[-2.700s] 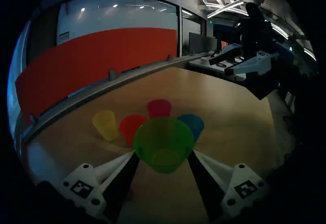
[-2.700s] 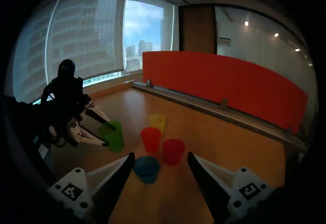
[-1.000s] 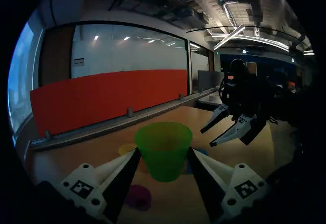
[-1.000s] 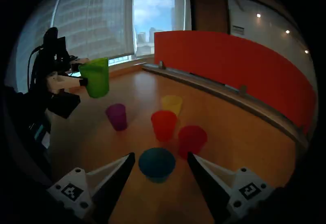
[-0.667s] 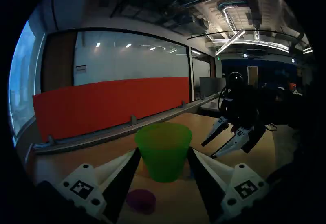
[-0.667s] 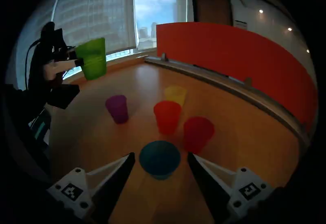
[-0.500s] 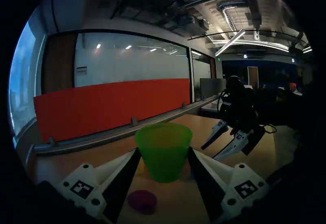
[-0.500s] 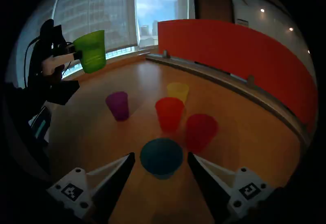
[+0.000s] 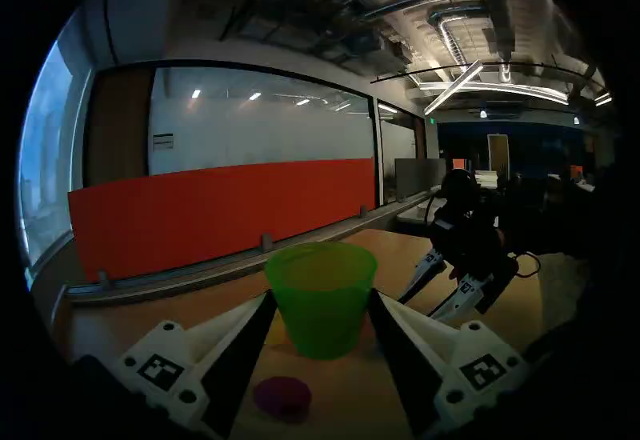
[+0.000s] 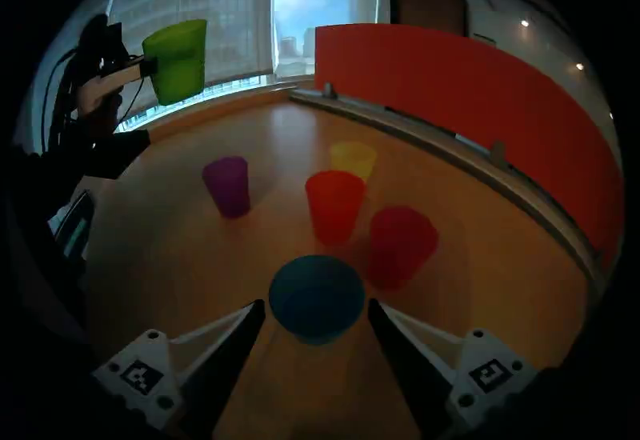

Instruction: Pour water

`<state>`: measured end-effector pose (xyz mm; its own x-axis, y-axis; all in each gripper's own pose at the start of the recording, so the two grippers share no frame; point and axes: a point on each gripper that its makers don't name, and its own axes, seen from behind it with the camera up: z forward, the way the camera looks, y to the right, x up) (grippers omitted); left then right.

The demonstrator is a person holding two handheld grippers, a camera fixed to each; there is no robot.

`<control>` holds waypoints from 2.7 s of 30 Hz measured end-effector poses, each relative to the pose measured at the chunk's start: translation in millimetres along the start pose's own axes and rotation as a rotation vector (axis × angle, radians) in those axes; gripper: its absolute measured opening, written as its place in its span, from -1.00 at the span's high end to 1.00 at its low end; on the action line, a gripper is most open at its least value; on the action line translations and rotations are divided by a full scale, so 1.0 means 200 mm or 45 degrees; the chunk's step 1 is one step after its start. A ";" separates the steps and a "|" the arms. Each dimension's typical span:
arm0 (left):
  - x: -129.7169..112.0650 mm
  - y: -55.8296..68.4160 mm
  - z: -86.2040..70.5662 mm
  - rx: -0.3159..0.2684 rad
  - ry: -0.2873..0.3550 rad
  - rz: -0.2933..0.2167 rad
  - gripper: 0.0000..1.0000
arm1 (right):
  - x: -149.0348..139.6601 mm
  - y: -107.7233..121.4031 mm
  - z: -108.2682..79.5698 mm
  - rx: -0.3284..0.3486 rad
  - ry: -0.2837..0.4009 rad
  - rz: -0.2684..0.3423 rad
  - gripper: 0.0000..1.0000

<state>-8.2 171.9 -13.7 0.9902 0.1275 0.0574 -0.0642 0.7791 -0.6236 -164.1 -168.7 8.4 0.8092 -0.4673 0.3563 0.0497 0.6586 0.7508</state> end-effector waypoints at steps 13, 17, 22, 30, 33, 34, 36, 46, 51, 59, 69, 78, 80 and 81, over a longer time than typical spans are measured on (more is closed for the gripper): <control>-0.03 -0.03 0.00 0.007 -0.007 -0.018 -0.66 | -0.03 0.01 0.12 -0.005 -0.004 -0.013 -1.00; -0.04 -0.03 0.00 0.011 -0.012 -0.021 -0.66 | -0.03 0.01 0.15 -0.010 0.003 -0.021 -0.98; -0.05 -0.03 0.00 0.011 -0.013 -0.023 -0.66 | -0.03 0.01 0.17 -0.015 0.018 -0.031 -0.84; -0.08 -0.03 0.01 0.008 -0.019 -0.028 -0.66 | -0.01 0.01 0.17 -0.019 0.060 -0.008 -0.82; -0.08 -0.03 0.01 0.006 -0.020 -0.029 -0.66 | 0.02 0.02 0.15 -0.016 0.095 0.014 -0.83; -0.08 -0.03 0.01 0.005 -0.019 -0.029 -0.66 | 0.03 0.02 0.14 -0.016 0.109 0.021 -0.83; -0.08 -0.03 0.01 0.002 -0.018 -0.030 -0.66 | 0.07 0.02 0.12 -0.016 0.139 0.037 -0.82; -0.08 -0.02 0.02 -0.003 -0.009 -0.044 -0.66 | 0.28 0.04 -0.02 -0.029 0.282 0.052 -0.82; -0.08 -0.01 0.02 -0.010 -0.009 -0.044 -0.66 | 0.41 0.04 -0.09 -0.043 0.358 0.032 -0.82; -0.08 0.00 0.02 -0.018 -0.009 -0.044 -0.66 | 0.58 0.03 -0.21 -0.043 0.474 0.023 -0.82; -0.06 0.02 0.01 -0.027 -0.005 -0.040 -0.66 | 0.75 0.02 -0.33 -0.052 0.592 -0.006 -0.82; -0.07 0.04 0.02 -0.045 -0.009 -0.034 -0.66 | 0.85 0.01 -0.40 -0.044 0.672 -0.011 -0.82; -0.08 0.05 0.02 -0.051 -0.015 -0.033 -0.65 | 0.86 0.01 -0.41 -0.043 0.677 -0.012 -0.82; -0.08 0.05 0.02 -0.054 -0.018 -0.033 -0.65 | 0.87 0.01 -0.41 -0.043 0.681 -0.014 -0.82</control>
<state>-25.5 180.1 -17.6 0.9896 0.1166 0.0847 -0.0331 0.7556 -0.6542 24.6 -199.9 25.3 0.9934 -0.1143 0.0088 0.0715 0.6783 0.7313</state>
